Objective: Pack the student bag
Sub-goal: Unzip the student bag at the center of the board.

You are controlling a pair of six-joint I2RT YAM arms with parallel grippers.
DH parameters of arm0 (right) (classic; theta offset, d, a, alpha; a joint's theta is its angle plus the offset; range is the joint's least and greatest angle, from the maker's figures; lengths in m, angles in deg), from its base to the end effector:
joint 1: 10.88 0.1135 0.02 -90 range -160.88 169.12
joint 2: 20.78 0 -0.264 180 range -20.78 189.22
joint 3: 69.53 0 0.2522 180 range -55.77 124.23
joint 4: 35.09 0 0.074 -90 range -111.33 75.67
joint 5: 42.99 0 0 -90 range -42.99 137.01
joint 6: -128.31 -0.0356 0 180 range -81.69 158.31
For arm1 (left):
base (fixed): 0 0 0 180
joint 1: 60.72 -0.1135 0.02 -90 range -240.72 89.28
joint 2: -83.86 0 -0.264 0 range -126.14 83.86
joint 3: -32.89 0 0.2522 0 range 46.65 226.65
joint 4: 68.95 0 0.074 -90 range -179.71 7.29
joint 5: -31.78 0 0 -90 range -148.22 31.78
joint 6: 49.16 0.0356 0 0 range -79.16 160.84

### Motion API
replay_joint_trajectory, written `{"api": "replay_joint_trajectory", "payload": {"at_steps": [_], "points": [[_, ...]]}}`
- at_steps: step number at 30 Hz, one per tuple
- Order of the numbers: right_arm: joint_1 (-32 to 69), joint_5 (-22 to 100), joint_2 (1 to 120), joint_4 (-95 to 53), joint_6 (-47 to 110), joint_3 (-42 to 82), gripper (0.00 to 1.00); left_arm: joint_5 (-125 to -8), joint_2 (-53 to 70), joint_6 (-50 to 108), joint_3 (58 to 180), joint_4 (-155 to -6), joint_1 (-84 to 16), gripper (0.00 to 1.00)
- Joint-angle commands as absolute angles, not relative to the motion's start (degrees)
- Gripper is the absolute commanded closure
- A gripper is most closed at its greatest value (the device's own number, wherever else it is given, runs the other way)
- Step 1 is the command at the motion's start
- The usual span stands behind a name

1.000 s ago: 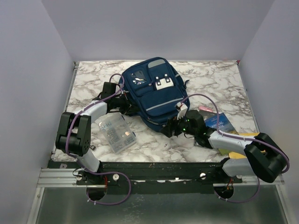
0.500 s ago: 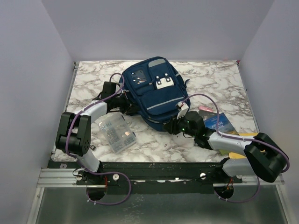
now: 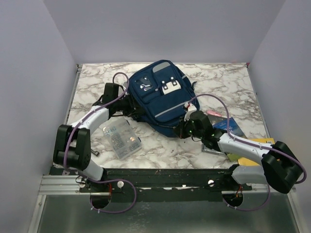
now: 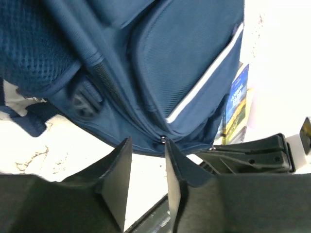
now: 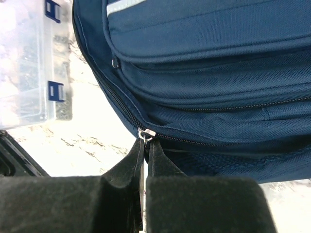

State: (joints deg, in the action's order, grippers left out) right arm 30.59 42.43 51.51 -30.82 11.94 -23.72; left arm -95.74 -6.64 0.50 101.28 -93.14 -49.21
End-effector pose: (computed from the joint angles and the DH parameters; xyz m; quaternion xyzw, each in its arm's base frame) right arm 0.1926 0.1740 0.1966 -0.1337 0.8585 0.3045 0.3905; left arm 0.3157 -0.0864 0.2087 -0.1029 0.8810 -0.4225 0.1864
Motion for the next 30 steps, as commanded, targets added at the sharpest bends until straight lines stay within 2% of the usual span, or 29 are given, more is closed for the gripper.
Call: {"api": "replay_joint_trajectory", "payload": {"at_steps": [1, 6, 12, 15, 19, 26, 30], "points": [[30.59, 43.07, 49.53, -22.08, 11.69, -19.86, 1.00, -86.83, 3.37, 11.69, 103.26, -95.27, -46.63, 0.60], [30.55, 40.20, 48.61, -20.57, 13.23, -17.91, 1.00, -79.32, 10.80, 25.12, 102.31, -95.55, -34.80, 0.53], [30.59, 39.12, 46.49, -18.38, 14.52, -16.96, 1.00, -82.74, 13.77, 46.89, 98.22, -93.86, -21.74, 0.53], [30.59, 38.90, 45.32, -19.52, 14.29, -17.61, 1.00, -83.79, 12.07, 50.48, 98.98, -94.06, -20.87, 0.54], [30.60, 37.78, 44.86, -20.13, 13.75, -17.82, 0.99, -84.34, 5.73, 51.21, 103.64, -95.94, -20.78, 0.63], [30.53, 36.87, 44.56, -20.00, 13.32, -18.10, 1.00, -85.65, -1.44, 50.65, 106.71, -95.81, -18.76, 0.63], [30.60, 36.59, 44.33, -19.70, 13.13, -18.06, 0.99, -85.08, -3.68, 49.81, 107.03, -95.00, -18.28, 0.70]]}}
